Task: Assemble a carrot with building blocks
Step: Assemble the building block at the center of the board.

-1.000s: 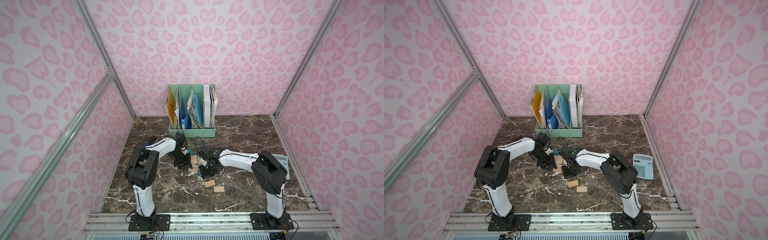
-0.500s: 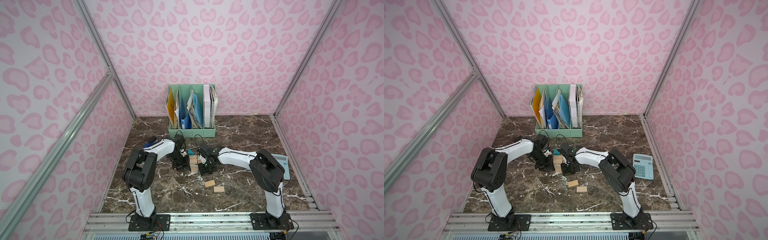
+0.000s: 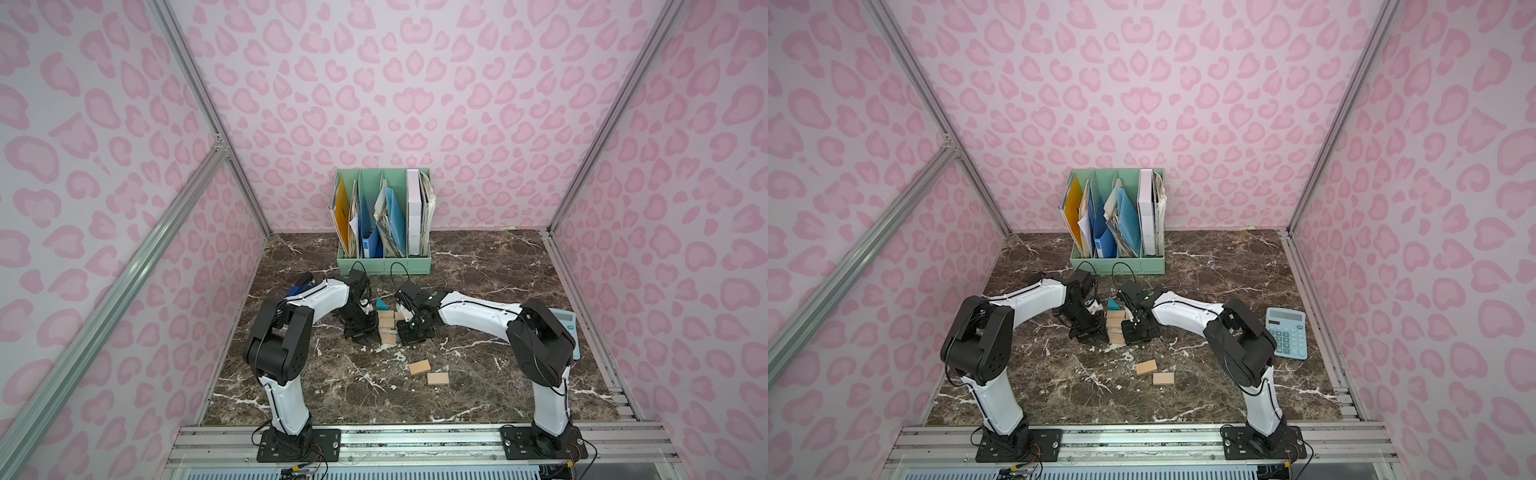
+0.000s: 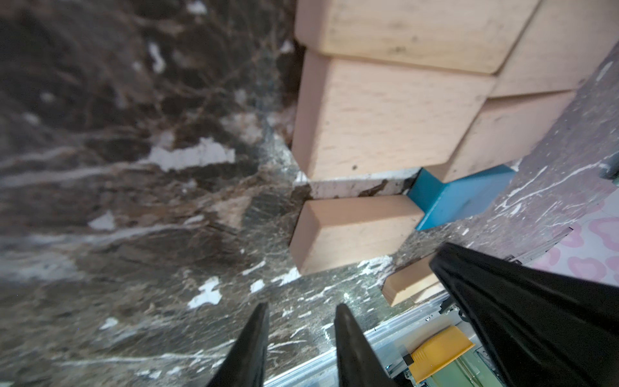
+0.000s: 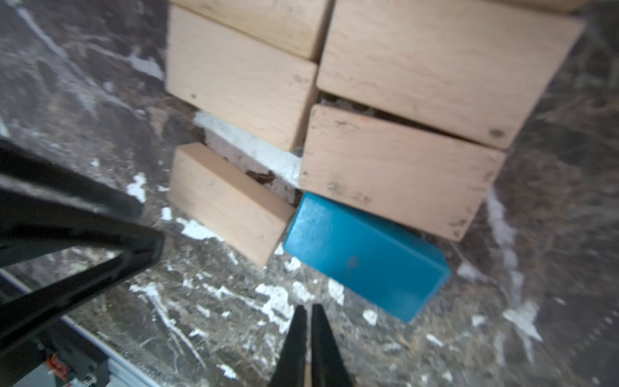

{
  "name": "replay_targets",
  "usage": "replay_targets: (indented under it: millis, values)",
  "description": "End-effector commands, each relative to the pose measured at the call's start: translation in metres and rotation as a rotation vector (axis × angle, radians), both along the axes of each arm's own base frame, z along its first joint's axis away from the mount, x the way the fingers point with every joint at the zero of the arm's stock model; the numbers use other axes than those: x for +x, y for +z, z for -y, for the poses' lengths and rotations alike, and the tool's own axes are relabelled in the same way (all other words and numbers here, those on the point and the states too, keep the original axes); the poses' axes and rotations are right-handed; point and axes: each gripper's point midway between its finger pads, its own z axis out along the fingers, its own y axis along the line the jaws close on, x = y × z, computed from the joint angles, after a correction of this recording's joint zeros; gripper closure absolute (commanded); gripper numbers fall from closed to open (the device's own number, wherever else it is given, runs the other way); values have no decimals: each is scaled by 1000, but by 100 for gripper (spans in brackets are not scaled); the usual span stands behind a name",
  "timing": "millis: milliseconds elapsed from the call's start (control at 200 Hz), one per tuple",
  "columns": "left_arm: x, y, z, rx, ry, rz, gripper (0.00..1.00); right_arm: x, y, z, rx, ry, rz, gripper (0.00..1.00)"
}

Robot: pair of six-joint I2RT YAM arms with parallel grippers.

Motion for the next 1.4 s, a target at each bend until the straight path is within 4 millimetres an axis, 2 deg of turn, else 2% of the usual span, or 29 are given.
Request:
replay_targets:
  millis: [0,40,110,180,190,225,345,875,1150,1400]
  values:
    - [0,1,0,2,18,-1,65,2,24,9,-8,-13,35,65]
    - [1,1,1,-4,25,-1,65,5,30,13,-7,-21,50,60]
    - [4,0,3,-12,35,0,65,13,31,23,-4,-48,52,58]
    - [7,-1,5,-19,38,1,65,21,26,29,13,-77,37,60]
    - [8,-1,5,-19,40,0,65,18,18,35,-1,-83,20,61]
    - [9,-2,6,-20,40,0,66,19,12,40,0,-98,7,62]
    - [11,-5,7,-16,46,-1,67,27,2,46,37,-137,-21,64]
    - [15,-13,10,-20,71,-14,69,30,-20,40,46,-134,-49,69]
    - [16,-14,10,-21,79,-13,70,28,-22,27,49,-98,-53,71]
    - [17,-16,12,-31,92,-19,70,30,-23,25,49,-90,-53,72]
